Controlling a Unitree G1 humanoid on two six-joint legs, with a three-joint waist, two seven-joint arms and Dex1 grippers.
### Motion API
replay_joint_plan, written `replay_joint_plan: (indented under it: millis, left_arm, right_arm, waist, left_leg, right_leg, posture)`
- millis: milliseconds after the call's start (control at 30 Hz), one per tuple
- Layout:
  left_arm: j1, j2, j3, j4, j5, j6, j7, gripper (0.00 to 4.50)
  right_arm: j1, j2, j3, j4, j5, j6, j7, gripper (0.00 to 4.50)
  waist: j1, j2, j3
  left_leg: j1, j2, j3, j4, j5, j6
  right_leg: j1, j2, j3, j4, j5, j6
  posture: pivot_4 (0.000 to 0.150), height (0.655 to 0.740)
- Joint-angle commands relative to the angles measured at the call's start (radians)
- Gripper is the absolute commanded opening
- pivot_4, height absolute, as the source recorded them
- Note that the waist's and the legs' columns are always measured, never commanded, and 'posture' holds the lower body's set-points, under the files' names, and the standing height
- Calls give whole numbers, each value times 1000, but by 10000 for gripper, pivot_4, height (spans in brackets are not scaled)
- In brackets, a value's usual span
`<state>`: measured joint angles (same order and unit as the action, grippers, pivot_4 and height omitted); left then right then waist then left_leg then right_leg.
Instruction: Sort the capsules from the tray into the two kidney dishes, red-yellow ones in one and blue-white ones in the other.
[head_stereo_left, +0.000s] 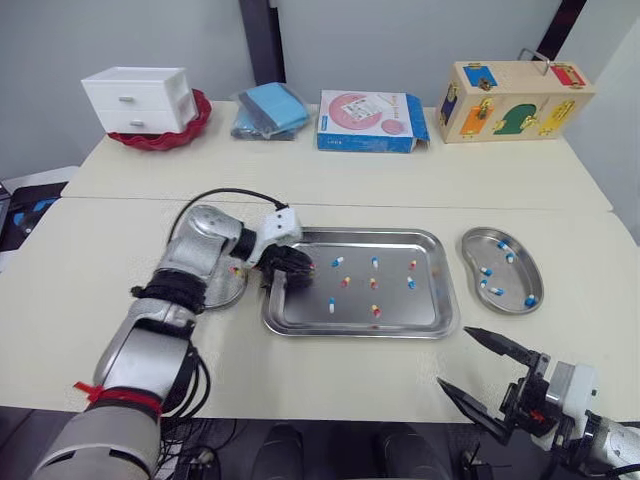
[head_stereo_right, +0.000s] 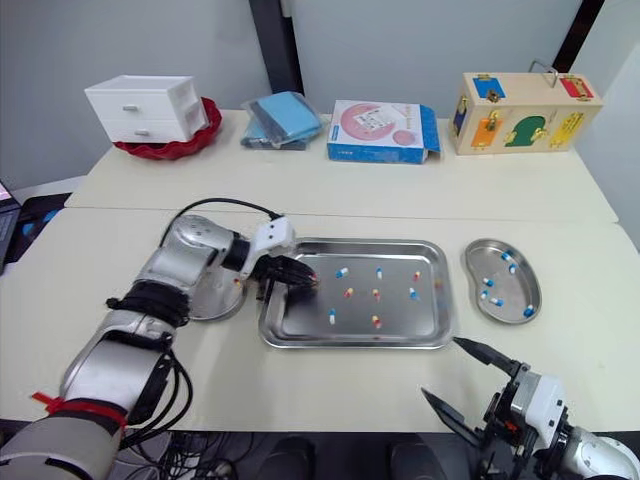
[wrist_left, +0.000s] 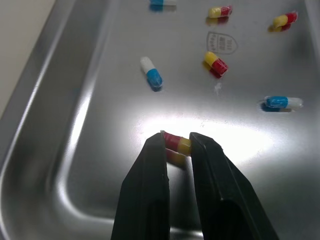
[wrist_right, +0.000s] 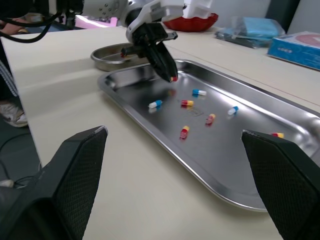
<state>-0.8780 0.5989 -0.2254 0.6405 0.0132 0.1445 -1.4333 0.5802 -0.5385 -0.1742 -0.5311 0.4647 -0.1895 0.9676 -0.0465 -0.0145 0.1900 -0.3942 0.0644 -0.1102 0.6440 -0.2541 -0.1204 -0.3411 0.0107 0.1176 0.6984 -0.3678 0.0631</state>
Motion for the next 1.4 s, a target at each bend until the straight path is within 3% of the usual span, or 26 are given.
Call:
replay_joint_plan:
  millis: [33,167,367,600,933,1333,1400]
  left_arm:
    - [59,100,74,-198,-52,136,7,3516]
    - [170,213,170,-381,-100,295,70,3516]
    - [336,301,299,-564,-173,463,171,3516]
    - [458,343,366,-601,-187,492,281,3516]
    - [464,345,343,-607,-215,502,327,3516]
    - [459,367,321,-608,-240,512,332,42246]
    - [454,370,315,-605,-242,511,331,44881]
  right_arm:
    - [5,-36,5,-28,18,-21,52,45000]
    - [-36,-70,25,-7,37,-3,91,45000]
    - [-116,-97,47,28,65,31,122,45000]
    - [-180,-109,53,68,83,57,153,45000]
    - [-193,-100,45,71,90,64,150,45000]
    - [-185,-95,40,74,88,54,148,45000]
    - [-185,-94,41,73,87,54,145,45000]
  waist:
    - [-1,0,0]
    - [-2,0,0]
    - [8,0,0]
    - [18,0,0]
    - [16,0,0]
    - [16,0,0]
    - [16,0,0]
  left_leg:
    - [0,0,0,0,0,0]
    - [1,0,-1,1,0,0]
    - [3,0,-1,1,0,0]
    - [3,0,-1,1,0,0]
    - [3,0,-1,1,0,0]
    - [3,0,-1,1,0,0]
    - [3,0,-1,1,0,0]
  right_leg:
    - [0,0,0,0,0,0]
    - [2,0,0,0,0,0]
    - [4,0,-1,0,0,0]
    - [4,0,-1,0,0,0]
    - [4,0,-1,0,0,0]
    - [4,0,-1,0,0,0]
    - [4,0,-1,0,0,0]
  posture:
    - [1500,7400]
    - [1500,7400]
    - [1500,7400]
    - [1500,7400]
    - [1500,7400]
    - [1500,7400]
    - [1500,7400]
